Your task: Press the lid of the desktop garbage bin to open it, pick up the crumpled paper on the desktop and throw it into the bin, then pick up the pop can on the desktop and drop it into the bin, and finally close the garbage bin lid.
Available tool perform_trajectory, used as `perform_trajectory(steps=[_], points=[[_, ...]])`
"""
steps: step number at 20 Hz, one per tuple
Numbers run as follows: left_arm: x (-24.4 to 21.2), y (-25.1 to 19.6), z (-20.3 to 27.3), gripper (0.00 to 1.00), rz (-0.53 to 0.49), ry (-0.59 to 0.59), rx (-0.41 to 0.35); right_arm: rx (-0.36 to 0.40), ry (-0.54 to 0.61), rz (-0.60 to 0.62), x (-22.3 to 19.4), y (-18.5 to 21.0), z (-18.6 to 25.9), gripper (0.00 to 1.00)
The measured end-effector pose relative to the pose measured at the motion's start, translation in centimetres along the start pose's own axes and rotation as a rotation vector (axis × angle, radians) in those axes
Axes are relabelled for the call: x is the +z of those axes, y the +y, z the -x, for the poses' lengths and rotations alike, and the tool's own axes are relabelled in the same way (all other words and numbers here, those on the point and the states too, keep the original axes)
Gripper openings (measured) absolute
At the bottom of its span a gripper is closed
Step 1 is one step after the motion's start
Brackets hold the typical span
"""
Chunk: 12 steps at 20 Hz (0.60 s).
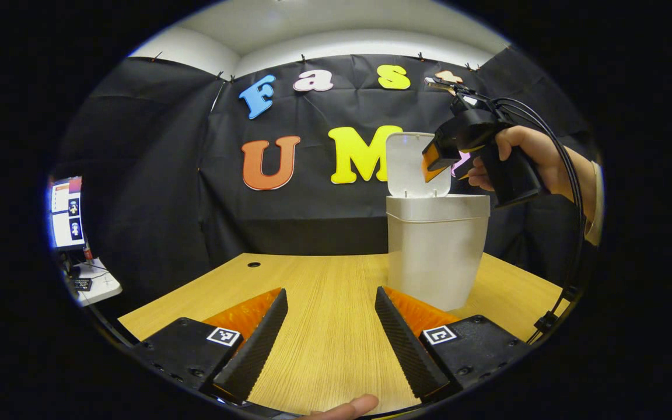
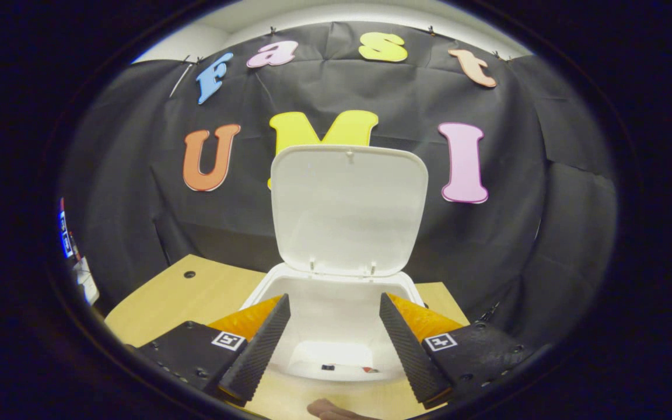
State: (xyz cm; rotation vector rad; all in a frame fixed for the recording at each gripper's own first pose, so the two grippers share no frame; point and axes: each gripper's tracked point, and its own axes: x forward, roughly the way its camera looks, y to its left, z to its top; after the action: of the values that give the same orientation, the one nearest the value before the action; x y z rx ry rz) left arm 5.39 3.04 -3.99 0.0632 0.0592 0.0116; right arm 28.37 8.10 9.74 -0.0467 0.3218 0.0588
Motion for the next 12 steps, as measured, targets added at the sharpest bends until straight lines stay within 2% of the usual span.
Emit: perform_trajectory(steps=[4,7,10,12], points=[[0.8,-0.2,0.5,0.98,0.014,-0.022,0.0,0.014,-0.043,-0.051,2.7,-0.8,1.7,0.95],[1.1,-0.6,1.0,0.98,0.029,-0.029,-0.019,0.004,-0.084,-0.045,5.2,-2.0,2.6,0.95],[2.1,0.1,1.9,1.0,-0.008,-0.057,0.0,-0.006,-0.129,-0.08,8.7,-2.7,2.6,0.95],[2.6,0.5,2.4,0.97,0.009,-0.068,0.007,-0.014,-0.161,-0.075,11.3,-2.7,1.9,0.95]])
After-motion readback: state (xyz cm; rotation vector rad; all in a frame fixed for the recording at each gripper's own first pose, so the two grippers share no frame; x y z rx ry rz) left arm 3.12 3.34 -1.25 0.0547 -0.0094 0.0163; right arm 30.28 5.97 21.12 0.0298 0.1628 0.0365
